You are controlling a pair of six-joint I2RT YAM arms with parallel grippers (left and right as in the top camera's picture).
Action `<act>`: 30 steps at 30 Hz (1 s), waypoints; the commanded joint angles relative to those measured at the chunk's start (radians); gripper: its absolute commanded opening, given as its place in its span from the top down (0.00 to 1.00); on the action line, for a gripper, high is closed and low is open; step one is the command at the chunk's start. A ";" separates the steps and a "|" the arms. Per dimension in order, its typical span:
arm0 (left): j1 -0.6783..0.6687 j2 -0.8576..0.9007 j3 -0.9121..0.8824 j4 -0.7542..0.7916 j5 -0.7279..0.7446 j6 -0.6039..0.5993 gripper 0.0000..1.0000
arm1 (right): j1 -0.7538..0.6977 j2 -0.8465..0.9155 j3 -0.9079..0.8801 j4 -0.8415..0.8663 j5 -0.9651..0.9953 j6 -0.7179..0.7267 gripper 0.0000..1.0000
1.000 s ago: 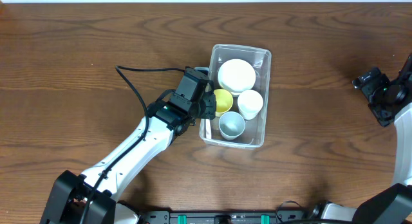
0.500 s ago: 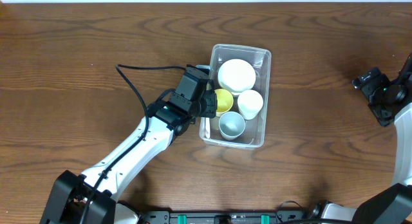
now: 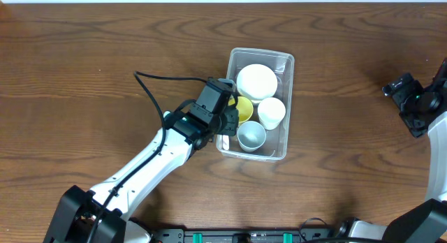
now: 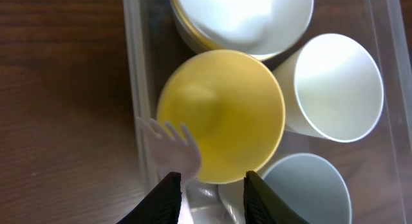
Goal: Pack container
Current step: 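Lower the fork into the container beside the yellow cup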
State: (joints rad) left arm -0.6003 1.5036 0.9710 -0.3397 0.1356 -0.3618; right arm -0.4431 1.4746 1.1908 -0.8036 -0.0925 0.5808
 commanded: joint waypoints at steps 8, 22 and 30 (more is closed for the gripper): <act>-0.002 -0.117 0.017 0.011 0.002 0.065 0.66 | -0.008 0.003 0.005 -0.001 0.010 0.009 0.01; -0.002 -0.015 0.017 0.137 -0.103 0.153 0.66 | -0.008 0.003 0.005 -0.001 0.010 0.009 0.01; -0.002 -0.001 0.017 0.168 -0.103 0.176 0.66 | -0.008 0.003 0.005 -0.001 0.010 0.009 0.01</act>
State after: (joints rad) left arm -0.6006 1.4971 0.9710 -0.1745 0.0479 -0.2127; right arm -0.4431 1.4746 1.1908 -0.8036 -0.0925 0.5808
